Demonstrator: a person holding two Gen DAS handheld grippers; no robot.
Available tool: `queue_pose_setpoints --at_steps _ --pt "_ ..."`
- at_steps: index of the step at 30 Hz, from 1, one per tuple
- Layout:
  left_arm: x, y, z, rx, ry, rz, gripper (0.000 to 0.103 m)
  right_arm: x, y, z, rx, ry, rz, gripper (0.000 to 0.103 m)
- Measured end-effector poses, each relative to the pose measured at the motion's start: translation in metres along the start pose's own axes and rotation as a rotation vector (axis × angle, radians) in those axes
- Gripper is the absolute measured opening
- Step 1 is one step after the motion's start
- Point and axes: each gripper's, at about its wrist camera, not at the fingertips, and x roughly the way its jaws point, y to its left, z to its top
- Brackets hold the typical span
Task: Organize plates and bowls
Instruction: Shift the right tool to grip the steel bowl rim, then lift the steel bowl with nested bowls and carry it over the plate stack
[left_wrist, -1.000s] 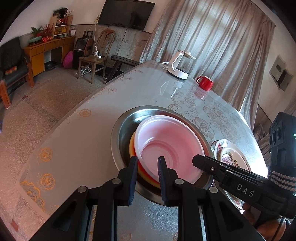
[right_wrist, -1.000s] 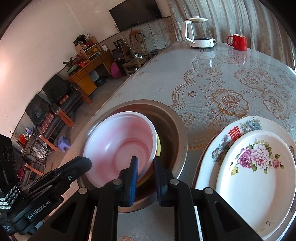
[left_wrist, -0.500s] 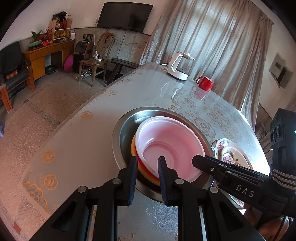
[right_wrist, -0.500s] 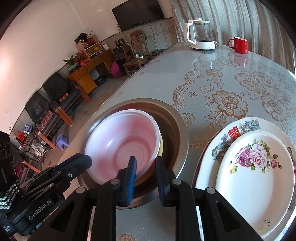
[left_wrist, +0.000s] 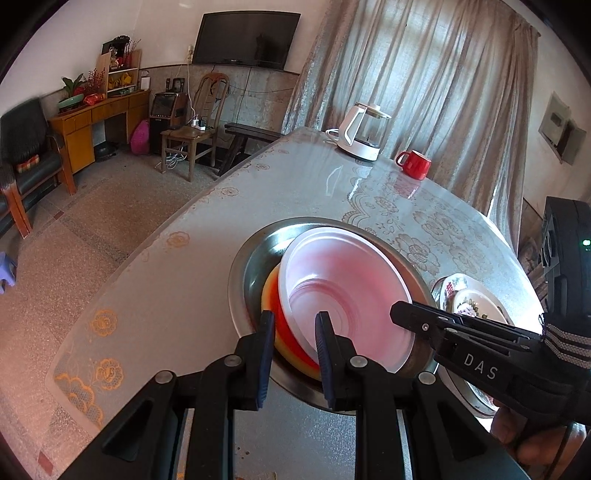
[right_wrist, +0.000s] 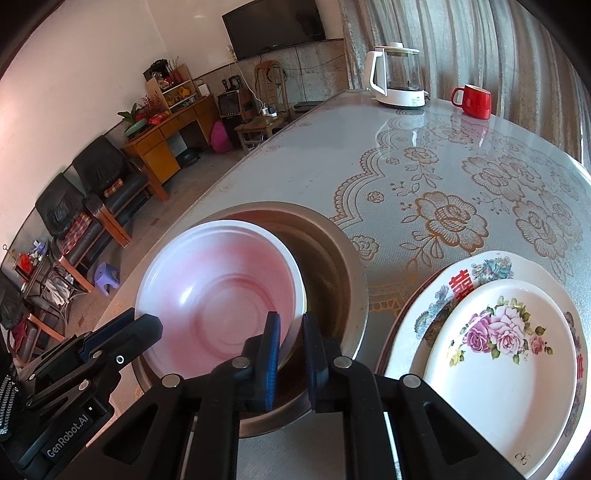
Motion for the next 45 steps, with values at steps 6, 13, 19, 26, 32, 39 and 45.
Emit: queue_pose_setpoints --at_steps 6,13,19,26,32,39,45 --pt "0.002 -0.002 0.001 0.019 -0.007 0.022 0.023 0.000 -0.002 0.001 0.006 0.006 0.037 0.013" --pt "-0.007 0.006 0.007 0.005 -0.047 0.019 0.029 -0.016 -0.020 0.002 0.058 -0.016 0.100 0.027" --pt "-0.011 0.014 0.009 -0.025 -0.056 0.020 0.031 -0.028 -0.039 0.005 0.104 -0.050 0.077 0.027" --pt "-0.012 0.032 0.006 -0.060 -0.055 0.055 0.032 -0.029 -0.053 0.005 0.133 -0.053 0.051 0.027" --pt "-0.007 0.039 0.004 -0.072 -0.039 0.058 0.032 -0.022 -0.048 0.006 0.115 -0.038 0.055 0.027" --pt "0.002 0.037 0.004 -0.067 -0.021 0.041 0.032 -0.012 -0.043 0.005 0.105 -0.009 0.049 0.027" --pt "0.016 0.039 0.007 -0.075 0.017 0.008 0.032 -0.005 -0.039 0.004 0.095 0.012 0.048 0.027"
